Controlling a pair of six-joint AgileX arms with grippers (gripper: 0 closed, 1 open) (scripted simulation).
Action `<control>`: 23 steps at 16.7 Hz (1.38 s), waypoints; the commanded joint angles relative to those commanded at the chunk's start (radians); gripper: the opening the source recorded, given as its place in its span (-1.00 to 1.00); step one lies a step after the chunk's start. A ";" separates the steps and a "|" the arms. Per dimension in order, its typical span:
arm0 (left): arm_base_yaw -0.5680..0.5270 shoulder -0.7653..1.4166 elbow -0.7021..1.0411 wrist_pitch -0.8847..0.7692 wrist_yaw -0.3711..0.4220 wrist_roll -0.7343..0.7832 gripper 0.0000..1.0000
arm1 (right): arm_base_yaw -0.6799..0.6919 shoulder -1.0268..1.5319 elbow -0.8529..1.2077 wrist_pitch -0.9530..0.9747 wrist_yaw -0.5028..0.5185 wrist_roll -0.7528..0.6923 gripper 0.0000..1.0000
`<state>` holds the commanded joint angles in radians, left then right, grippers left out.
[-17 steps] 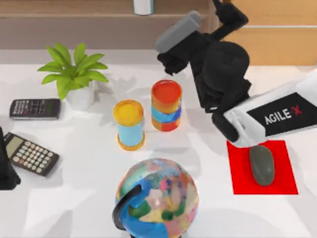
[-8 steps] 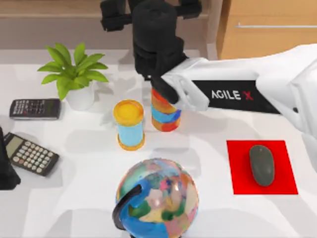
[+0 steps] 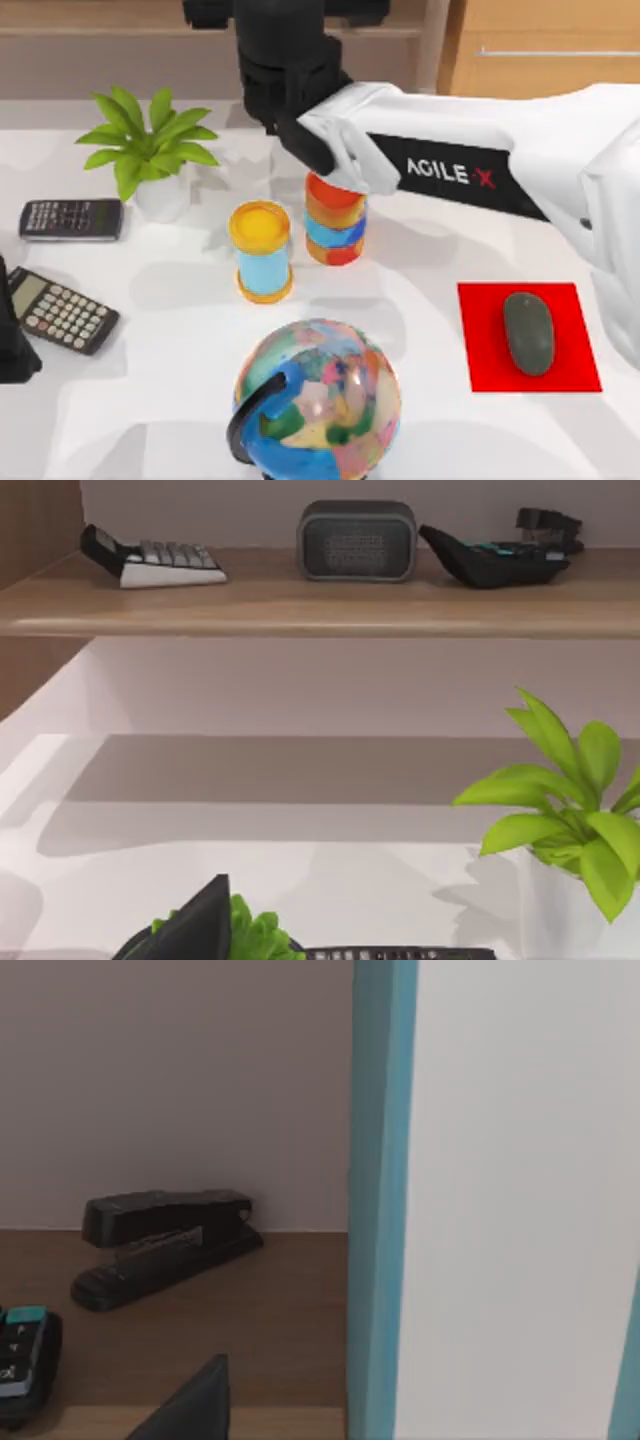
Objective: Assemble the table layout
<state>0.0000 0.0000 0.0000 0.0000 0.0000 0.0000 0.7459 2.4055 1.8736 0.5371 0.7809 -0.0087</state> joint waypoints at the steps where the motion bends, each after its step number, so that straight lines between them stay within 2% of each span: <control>1: 0.000 0.000 0.000 0.000 0.000 0.000 1.00 | 0.000 0.000 0.000 0.000 0.000 0.000 1.00; 14: 0.000 0.000 0.000 0.000 0.000 0.000 1.00 | -0.026 0.064 0.118 -0.053 -0.025 -0.001 1.00; 23: 0.000 0.000 0.000 0.000 0.000 0.000 1.00 | -0.026 0.064 0.118 -0.053 -0.025 -0.001 -0.36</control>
<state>0.0000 0.0000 0.0000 0.0000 0.0000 0.0000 0.7200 2.4700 1.9919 0.4842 0.7557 -0.0096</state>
